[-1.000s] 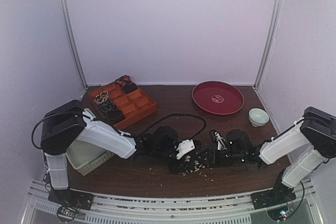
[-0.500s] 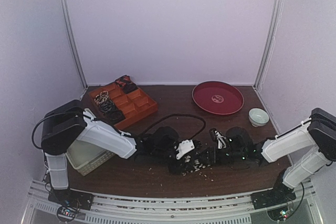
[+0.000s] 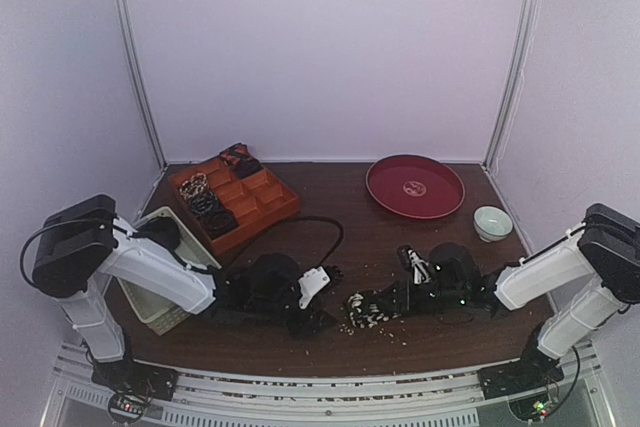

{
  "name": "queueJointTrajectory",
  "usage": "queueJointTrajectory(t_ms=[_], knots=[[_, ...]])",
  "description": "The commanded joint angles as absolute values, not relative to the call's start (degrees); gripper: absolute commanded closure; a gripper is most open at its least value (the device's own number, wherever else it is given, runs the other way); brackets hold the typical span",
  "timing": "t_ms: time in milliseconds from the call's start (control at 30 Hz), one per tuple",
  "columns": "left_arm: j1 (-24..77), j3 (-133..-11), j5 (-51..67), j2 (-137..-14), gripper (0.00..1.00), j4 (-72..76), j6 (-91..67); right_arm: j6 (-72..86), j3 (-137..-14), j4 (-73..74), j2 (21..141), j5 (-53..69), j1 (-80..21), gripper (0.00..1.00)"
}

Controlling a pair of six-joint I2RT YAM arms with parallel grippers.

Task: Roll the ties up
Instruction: Roll the tie at the center of the board.

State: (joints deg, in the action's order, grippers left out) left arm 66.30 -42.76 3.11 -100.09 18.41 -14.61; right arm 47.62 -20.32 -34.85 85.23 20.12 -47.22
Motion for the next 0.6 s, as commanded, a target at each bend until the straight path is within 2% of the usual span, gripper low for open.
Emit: queueJointTrajectory(t_ms=[0, 33, 67, 133, 233, 567], knots=[[66.01, -41.11, 0.24, -99.85, 0.68, 23.65, -23.37, 49.13, -18.32, -35.91, 86.94, 21.53, -47.2, 0.71], [66.01, -41.25, 0.03, -100.32, 0.78, 23.79, -24.53, 49.36, -18.1, -36.01, 86.82, 21.46, -47.2, 0.71], [66.01, -41.57, -0.11, -100.74, 0.83, 23.87, -25.58, 49.62, -17.84, -36.3, 86.65, 21.45, -47.34, 0.71], [66.07, -42.06, -0.1, -102.04, 0.91, 24.11, -27.31, 50.08, -17.45, -36.43, 86.3, 21.27, -47.71, 0.71], [66.18, -42.77, -0.24, -104.03, 0.98, 24.47, -29.54, 50.06, -17.46, -35.75, 86.16, 20.84, -48.18, 0.71], [66.23, -45.47, -3.08, -108.24, 1.0, 24.0, -33.44, 47.2, -18.01, -31.7, 84.98, 17.37, -48.21, 0.71]])
